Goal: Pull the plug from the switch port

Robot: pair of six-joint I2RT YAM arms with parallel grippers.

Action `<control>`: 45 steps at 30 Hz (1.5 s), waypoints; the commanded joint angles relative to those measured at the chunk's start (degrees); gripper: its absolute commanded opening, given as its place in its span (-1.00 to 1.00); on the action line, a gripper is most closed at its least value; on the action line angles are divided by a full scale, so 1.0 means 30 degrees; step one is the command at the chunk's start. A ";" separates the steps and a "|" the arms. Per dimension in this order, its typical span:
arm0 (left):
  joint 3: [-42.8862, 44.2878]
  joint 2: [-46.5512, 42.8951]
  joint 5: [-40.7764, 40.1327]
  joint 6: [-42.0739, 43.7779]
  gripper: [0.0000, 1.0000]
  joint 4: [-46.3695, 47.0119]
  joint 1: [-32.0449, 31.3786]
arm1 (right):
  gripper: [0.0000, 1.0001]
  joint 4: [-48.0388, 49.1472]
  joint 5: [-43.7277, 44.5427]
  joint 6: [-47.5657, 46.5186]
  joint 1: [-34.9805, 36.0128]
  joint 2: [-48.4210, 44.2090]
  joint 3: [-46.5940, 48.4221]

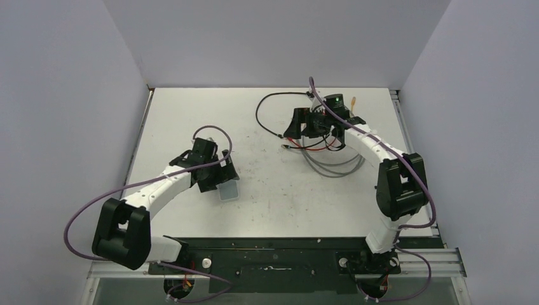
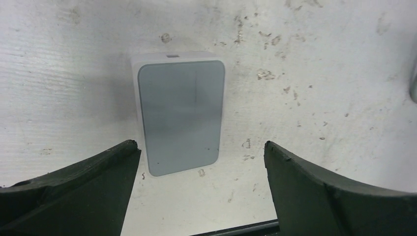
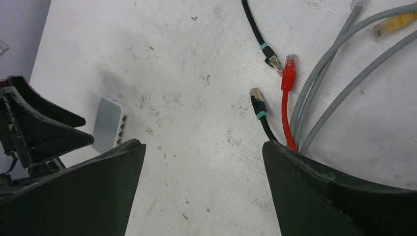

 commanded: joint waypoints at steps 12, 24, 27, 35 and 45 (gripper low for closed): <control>0.0231 -0.5995 -0.0271 -0.0441 0.92 0.3953 0.2008 | 0.79 0.1327 0.7678 0.1256 0.0017 -0.6966 -0.4305; -0.5456 -1.0679 -0.6572 -0.0019 0.93 1.2359 0.2236 | 0.79 1.1009 1.9760 0.1755 0.0060 -1.5152 -1.4772; -0.7873 -1.2198 -0.8416 0.1635 0.92 1.5302 0.2235 | 0.79 1.1715 2.2488 0.1828 0.0037 -1.6006 -1.6655; -0.9476 -1.2939 -1.1731 0.6573 0.92 1.4399 0.2243 | 0.79 1.0245 2.5545 -0.0883 -0.0021 -1.5288 -1.7963; -1.3603 -1.1108 -1.1740 1.2850 0.92 2.0826 0.2281 | 0.79 1.8141 2.3811 -0.3650 -0.1526 -1.5389 -2.3231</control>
